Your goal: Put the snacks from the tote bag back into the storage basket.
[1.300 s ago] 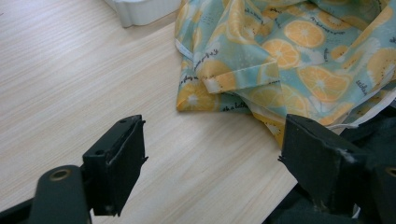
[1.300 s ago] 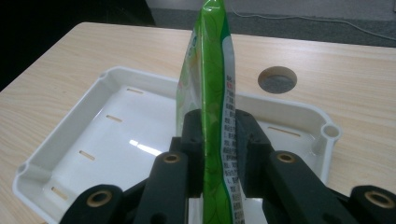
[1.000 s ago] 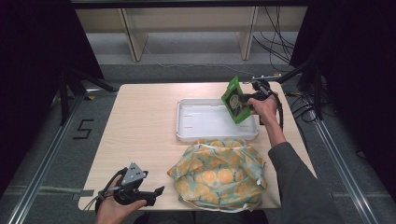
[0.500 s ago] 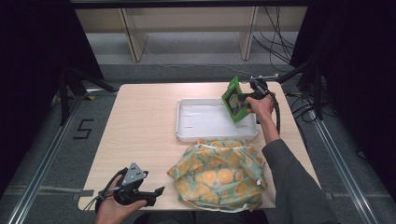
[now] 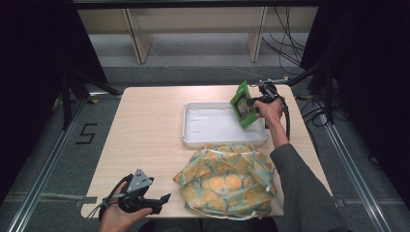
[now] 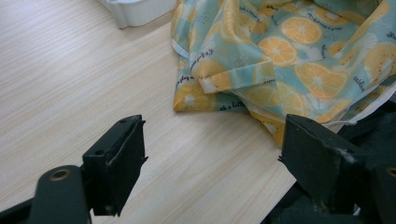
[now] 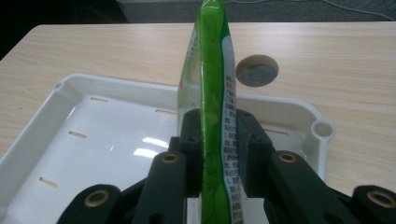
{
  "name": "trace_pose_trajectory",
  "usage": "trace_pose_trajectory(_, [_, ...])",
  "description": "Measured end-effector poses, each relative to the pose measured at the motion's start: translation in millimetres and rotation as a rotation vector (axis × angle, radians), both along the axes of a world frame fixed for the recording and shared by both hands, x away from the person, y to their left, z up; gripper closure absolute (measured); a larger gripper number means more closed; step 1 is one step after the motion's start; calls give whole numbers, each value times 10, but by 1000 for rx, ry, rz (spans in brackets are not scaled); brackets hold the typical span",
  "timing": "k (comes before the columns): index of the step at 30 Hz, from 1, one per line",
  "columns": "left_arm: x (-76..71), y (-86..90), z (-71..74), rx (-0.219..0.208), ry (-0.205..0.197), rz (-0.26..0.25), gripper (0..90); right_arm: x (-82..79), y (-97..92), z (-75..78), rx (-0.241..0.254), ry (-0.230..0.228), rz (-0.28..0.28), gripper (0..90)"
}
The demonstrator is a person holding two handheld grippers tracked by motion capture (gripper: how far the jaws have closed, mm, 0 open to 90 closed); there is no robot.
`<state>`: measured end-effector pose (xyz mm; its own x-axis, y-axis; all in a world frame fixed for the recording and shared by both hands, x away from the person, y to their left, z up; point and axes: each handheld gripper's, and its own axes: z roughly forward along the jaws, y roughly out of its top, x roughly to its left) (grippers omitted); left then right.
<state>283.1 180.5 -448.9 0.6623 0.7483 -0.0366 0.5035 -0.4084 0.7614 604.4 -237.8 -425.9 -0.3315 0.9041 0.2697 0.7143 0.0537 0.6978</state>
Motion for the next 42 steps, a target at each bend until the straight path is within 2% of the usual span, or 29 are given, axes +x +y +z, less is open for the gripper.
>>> trace_pose_trajectory(2, [-1, 1, -1, 1, 0, 0, 211, -13, 24, 17, 35, 25, -14, 753])
trace_pose_trajectory(3, [4, 7, 1, 8, 0, -3, 211, -3, 2, 5, 13, 1, -3, 752])
trace_pose_trajectory(5, [0, 0, 0, 1, -1, -1, 211, 11, -2, -19, 23, -8, -1, 748])
trace_pose_trajectory(6, [-2, 1, -1, 2, 1, 0, 211, 14, -8, -22, 11, -17, -5, 749])
trace_pose_trajectory(7, [-3, -1, -2, 0, 2, 1, 211, -2, 8, -2, 33, 25, -29, 749])
trace_pose_trajectory(9, [2, -1, -1, 3, 0, -3, 211, 25, -25, -34, -4, -9, -5, 749])
trace_pose_trajectory(10, [3, -2, -6, -1, -2, -6, 211, 10, 6, -30, 24, 15, -29, 749])
trace_pose_trajectory(14, [-4, -6, 0, 5, 8, 2, 210, 35, -4, -61, 12, -20, -25, 749])
trace_pose_trajectory(15, [3, -3, -6, -1, -4, -9, 210, 22, 24, -48, 54, 30, -49, 748])
trace_pose_trajectory(17, [-5, -4, -5, 1, 4, 2, 210, 13, 40, -41, 59, 43, -66, 747])
trace_pose_trajectory(18, [-4, -3, -3, 4, 5, 1, 210, 18, 33, -53, 45, 28, -58, 745])
trace_pose_trajectory(19, [0, 4, 4, 16, 7, -9, 210, 23, 13, -43, 46, 32, -34, 742])
trace_pose_trajectory(20, [0, 4, 4, 16, 7, -9, 210, 23, 13, -43, 46, 32, -34, 742])
trace_pose_trajectory(21, [1, -3, 0, 6, 2, -9, 210, 29, -11, -64, 30, 6, -10, 735])
trace_pose_trajectory(22, [0, -3, 0, 8, 4, -8, 209, 25, -1, -68, 43, 16, -21, 731])
trace_pose_trajectory(23, [-6, -8, -4, 3, 6, 1, 209, 28, -5, -64, 26, 17, -32, 726])
trace_pose_trajectory(24, [-5, -9, -4, 2, 5, 1, 209, 44, -30, -97, 0, -19, -18, 720])
trace_pose_trajectory(25, [-1, -8, -7, -2, 1, -6, 209, 44, -19, -119, 45, -22, -19, 717])
trace_pose_trajectory(27, [1, -6, -8, 0, -2, -10, 209, 21, -26, -105, 23, 22, -39, 714])
trace_pose_trajectory(28, [-2, -7, -4, 4, 3, -5, 209, 38, -53, -127, 9, -8, -19, 711])
trace_pose_trajectory(30, [0, -10, -7, -1, 1, -6, 209, 34, -57, -133, 4, -1, -25, 705])
trace_pose_trajectory(31, [1, -9, -7, -1, -1, -9, 209, 17, -37, -134, 24, 32, -60, 698])
trace_pose_trajectory(32, [1, -9, -7, -1, -1, -9, 209, 9, -50, -130, 8, 52, -53, 696])
trace_pose_trajectory(33, [-2, -2, 1, 16, 6, -9, 209, 19, -64, -151, 31, 33, -35, 696])
trace_pose_trajectory(34, [0, -12, -6, -1, 1, -6, 209, 18, -66, -148, 19, 41, -45, 696])
trace_pose_trajectory(35, [-2, -11, 1, 6, 2, -7, 209, 10, -65, -141, 23, 56, -46, 693])
trace_pose_trajectory(39, [-2, -5, 4, 12, 4, -11, 209, 12, -59, -140, 30, 61, -66, 680])
trace_pose_trajectory(40, [-10, -12, 2, 1, 14, -1, 208, 16, -67, -145, 18, 55, -67, 679])
trace_pose_trajectory(42, [-12, -19, -1, -9, 13, 3, 208, 15, -80, -168, 29, 48, -48, 677])
